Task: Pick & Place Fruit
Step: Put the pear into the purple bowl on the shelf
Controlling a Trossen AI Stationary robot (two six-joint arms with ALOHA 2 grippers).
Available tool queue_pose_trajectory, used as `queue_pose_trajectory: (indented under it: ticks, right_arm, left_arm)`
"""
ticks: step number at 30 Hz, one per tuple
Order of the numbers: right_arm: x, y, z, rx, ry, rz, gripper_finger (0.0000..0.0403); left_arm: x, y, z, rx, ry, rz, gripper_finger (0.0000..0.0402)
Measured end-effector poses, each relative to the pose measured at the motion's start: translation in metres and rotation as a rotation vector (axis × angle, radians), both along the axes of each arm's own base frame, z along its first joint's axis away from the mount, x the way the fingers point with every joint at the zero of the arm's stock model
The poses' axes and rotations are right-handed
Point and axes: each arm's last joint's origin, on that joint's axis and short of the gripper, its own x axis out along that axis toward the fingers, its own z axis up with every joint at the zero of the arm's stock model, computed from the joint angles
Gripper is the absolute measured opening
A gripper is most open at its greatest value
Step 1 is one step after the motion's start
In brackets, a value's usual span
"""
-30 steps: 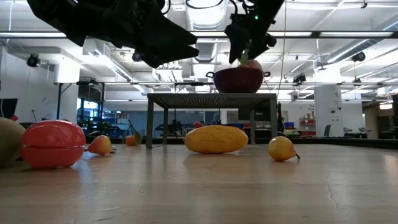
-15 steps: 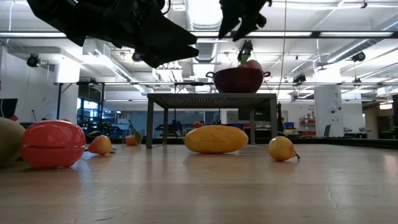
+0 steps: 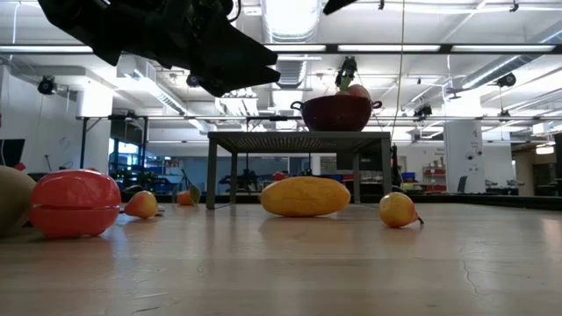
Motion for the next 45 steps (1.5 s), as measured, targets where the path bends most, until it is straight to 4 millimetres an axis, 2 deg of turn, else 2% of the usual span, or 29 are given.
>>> queue_pose_trajectory:
  ticks: [9,14,22,28,39,45]
  right_arm:
    - [-0.01,0.053,-0.01,0.069,0.009,0.104,0.04]
    - [-0.008,0.066,-0.015,0.081,-0.01,0.132,0.04]
    - [0.003,0.072,-0.03,0.127,0.043,0.143,0.0394]
    - [0.006,0.08,-0.038,0.183,0.08,0.172,0.0347]
    - [-0.014,0.108,-0.044,0.2,0.171,0.191,0.0233]
    - [-0.02,0.115,-0.056,0.213,0.213,0.172,0.0194]
  left_arm:
    - [0.0,0.0,0.0,0.0,0.0,0.0,0.0243]
    - [0.0,0.0,0.0,0.0,0.0,0.0,0.0243]
    - [0.0,0.0,0.0,0.0,0.0,0.0,0.0243]
    - [0.0,0.0,0.0,0.0,0.0,0.0,0.0243]
    - [0.0,0.0,0.0,0.0,0.0,0.0,0.0243]
    - [0.0,0.0,-0.001,-0.008,0.007,0.002,0.0243]
